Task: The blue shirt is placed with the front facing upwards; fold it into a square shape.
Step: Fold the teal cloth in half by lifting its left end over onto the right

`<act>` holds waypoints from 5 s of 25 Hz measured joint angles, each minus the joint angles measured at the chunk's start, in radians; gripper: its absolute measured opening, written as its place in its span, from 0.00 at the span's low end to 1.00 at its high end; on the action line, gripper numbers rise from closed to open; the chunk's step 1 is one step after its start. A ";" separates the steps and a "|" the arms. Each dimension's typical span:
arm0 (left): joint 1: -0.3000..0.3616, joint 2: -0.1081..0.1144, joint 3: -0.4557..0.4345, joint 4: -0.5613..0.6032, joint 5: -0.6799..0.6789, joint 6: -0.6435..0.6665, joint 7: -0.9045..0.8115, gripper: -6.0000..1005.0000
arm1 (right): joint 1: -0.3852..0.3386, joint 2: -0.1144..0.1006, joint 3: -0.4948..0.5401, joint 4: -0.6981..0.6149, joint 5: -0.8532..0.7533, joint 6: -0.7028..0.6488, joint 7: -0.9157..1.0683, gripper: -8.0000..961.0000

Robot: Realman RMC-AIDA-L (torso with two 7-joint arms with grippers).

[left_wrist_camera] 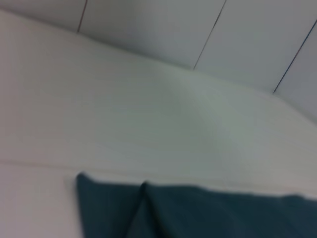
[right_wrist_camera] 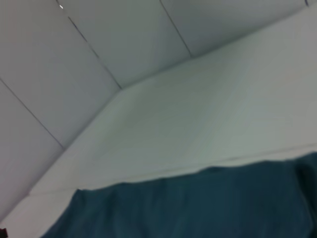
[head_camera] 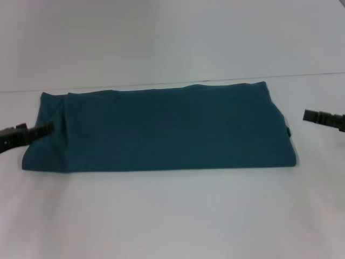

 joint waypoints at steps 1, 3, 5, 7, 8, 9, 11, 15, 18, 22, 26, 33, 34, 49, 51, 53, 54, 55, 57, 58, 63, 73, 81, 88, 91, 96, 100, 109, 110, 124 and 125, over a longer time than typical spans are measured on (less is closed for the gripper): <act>0.000 -0.001 0.001 -0.002 0.011 -0.007 0.000 0.84 | 0.000 -0.007 0.001 0.000 -0.030 0.006 0.025 0.77; -0.001 -0.003 0.002 -0.006 0.036 -0.028 0.000 0.84 | 0.001 -0.010 0.001 0.000 -0.041 0.009 0.039 0.77; -0.003 -0.003 0.004 -0.006 0.045 -0.046 0.000 0.84 | 0.000 -0.016 0.001 0.000 -0.055 0.016 0.062 0.77; -0.005 -0.003 0.011 -0.006 0.051 -0.062 -0.001 0.84 | 0.000 -0.026 0.002 0.000 -0.070 0.020 0.090 0.77; -0.006 -0.003 0.014 -0.006 0.055 -0.069 -0.002 0.84 | -0.001 -0.030 0.002 0.000 -0.078 0.021 0.102 0.77; -0.008 -0.003 0.016 -0.006 0.066 -0.074 -0.004 0.84 | -0.001 -0.034 0.002 0.000 -0.088 0.021 0.117 0.77; -0.013 -0.002 0.016 -0.007 0.093 -0.080 -0.007 0.84 | -0.001 -0.036 0.002 0.000 -0.103 0.022 0.137 0.77; -0.019 -0.001 0.024 -0.008 0.153 -0.084 -0.028 0.84 | 0.000 -0.037 0.002 0.002 -0.114 0.026 0.147 0.77; -0.019 -0.001 0.027 -0.008 0.178 -0.087 -0.036 0.84 | 0.000 -0.033 0.002 0.001 -0.115 0.031 0.153 0.77; -0.020 0.000 0.029 -0.008 0.202 -0.089 -0.042 0.84 | 0.003 -0.030 0.002 0.000 -0.115 0.037 0.158 0.77; -0.020 -0.001 0.037 -0.007 0.212 -0.097 -0.047 0.84 | 0.006 -0.029 0.002 0.000 -0.115 0.038 0.158 0.76; -0.020 -0.003 0.042 -0.007 0.225 -0.098 -0.049 0.84 | 0.010 -0.026 0.002 0.000 -0.115 0.039 0.158 0.76; -0.020 -0.003 0.043 -0.007 0.225 -0.097 -0.050 0.84 | 0.009 -0.026 0.002 0.000 -0.115 0.039 0.157 0.76; -0.020 -0.007 0.074 0.017 0.272 -0.106 -0.071 0.73 | 0.011 -0.025 0.002 0.000 -0.112 0.048 0.157 0.76; -0.021 -0.008 0.074 0.018 0.274 -0.106 -0.071 0.71 | 0.011 -0.025 0.004 0.000 -0.111 0.050 0.156 0.76; -0.023 -0.008 0.075 0.018 0.276 -0.106 -0.072 0.69 | 0.010 -0.025 0.005 0.003 -0.111 0.055 0.155 0.76; -0.024 -0.008 0.076 0.017 0.277 -0.106 -0.072 0.68 | 0.010 -0.025 0.005 0.004 -0.111 0.057 0.154 0.76; -0.025 -0.008 0.080 0.016 0.278 -0.106 -0.072 0.63 | 0.010 -0.025 0.005 0.005 -0.111 0.059 0.154 0.76; -0.026 -0.008 0.084 0.016 0.278 -0.106 -0.072 0.54 | 0.011 -0.024 0.005 0.007 -0.110 0.060 0.153 0.76; -0.027 -0.008 0.090 0.015 0.278 -0.107 -0.072 0.49 | 0.010 -0.023 0.005 0.007 -0.111 0.061 0.153 0.76; -0.028 -0.008 0.091 0.014 0.279 -0.107 -0.073 0.20 | 0.013 -0.020 -0.002 0.010 -0.116 0.067 0.152 0.76; -0.029 -0.008 0.091 0.024 0.279 -0.104 -0.073 0.03 | 0.023 -0.011 -0.012 0.012 -0.185 0.039 0.165 0.76; -0.028 -0.008 0.091 0.031 0.281 -0.098 -0.073 0.04 | 0.034 0.010 -0.011 0.014 -0.223 0.056 0.188 0.69; -0.027 -0.008 0.092 0.033 0.282 -0.097 -0.072 0.05 | 0.067 0.051 -0.014 0.047 -0.224 0.179 0.179 0.69; -0.027 -0.008 0.094 0.035 0.282 -0.096 -0.072 0.05 | 0.075 0.053 -0.017 0.061 -0.225 0.195 0.178 0.69; -0.027 -0.008 0.094 0.036 0.282 -0.095 -0.072 0.06 | 0.091 0.055 -0.039 0.087 -0.227 0.231 0.177 0.69; -0.027 -0.008 0.094 0.036 0.282 -0.095 -0.071 0.07 | 0.095 0.056 -0.047 0.099 -0.227 0.251 0.177 0.69; -0.027 -0.008 0.094 0.035 0.282 -0.095 -0.069 0.08 | 0.100 0.057 -0.048 0.117 -0.227 0.264 0.178 0.69; -0.027 -0.008 0.094 0.035 0.282 -0.095 -0.069 0.08 | 0.101 0.058 -0.048 0.118 -0.227 0.267 0.178 0.69; -0.027 -0.008 0.094 0.035 0.282 -0.096 -0.065 0.10 | 0.111 0.080 -0.047 0.119 -0.225 0.282 0.182 0.52; -0.027 -0.008 0.094 0.035 0.282 -0.096 -0.065 0.10 | 0.111 0.080 -0.047 0.119 -0.225 0.282 0.182 0.48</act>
